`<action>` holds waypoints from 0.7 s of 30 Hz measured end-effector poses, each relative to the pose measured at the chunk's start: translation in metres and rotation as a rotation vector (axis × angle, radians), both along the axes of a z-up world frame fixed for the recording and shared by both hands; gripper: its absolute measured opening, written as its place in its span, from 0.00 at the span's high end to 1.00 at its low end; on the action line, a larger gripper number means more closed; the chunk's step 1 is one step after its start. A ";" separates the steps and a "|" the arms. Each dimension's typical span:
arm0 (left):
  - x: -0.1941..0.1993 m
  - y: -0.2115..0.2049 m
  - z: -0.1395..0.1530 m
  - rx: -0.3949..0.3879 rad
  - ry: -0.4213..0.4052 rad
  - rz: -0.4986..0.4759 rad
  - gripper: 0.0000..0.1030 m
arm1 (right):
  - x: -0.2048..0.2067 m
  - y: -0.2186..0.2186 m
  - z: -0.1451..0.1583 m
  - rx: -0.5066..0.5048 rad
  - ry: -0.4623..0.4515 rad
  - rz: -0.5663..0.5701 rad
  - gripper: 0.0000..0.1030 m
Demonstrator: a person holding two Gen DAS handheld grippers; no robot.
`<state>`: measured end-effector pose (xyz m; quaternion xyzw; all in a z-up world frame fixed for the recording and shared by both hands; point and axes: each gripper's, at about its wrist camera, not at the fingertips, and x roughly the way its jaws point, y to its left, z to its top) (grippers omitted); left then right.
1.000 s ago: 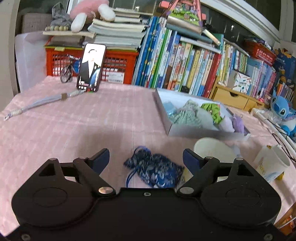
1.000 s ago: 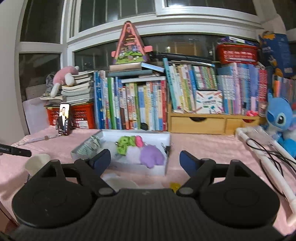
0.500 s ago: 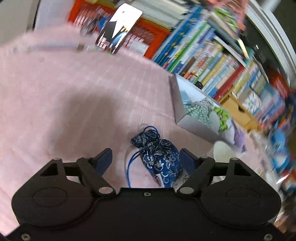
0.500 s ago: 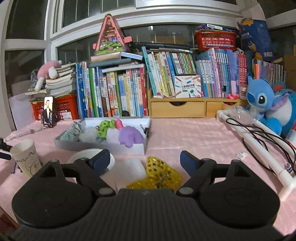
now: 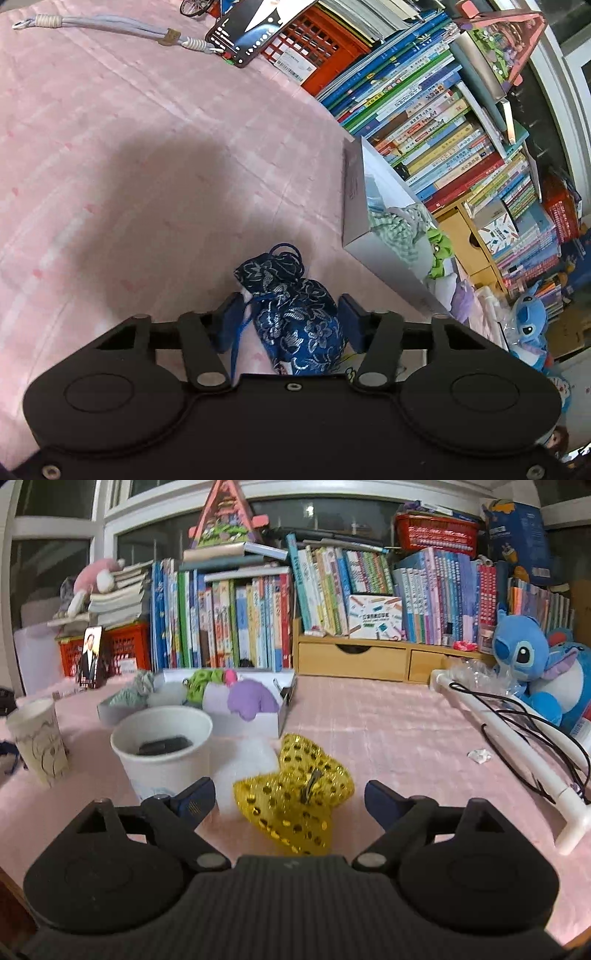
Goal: Organize soft objects
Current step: 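Grasp the blue floral drawstring pouch with the left tool while the right tool grasps the yellow sequined bow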
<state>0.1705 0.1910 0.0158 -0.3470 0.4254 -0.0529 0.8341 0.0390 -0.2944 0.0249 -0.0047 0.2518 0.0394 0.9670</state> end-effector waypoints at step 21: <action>0.003 -0.003 0.002 0.010 -0.006 0.007 0.77 | 0.017 0.014 -0.019 -0.053 0.055 0.028 0.33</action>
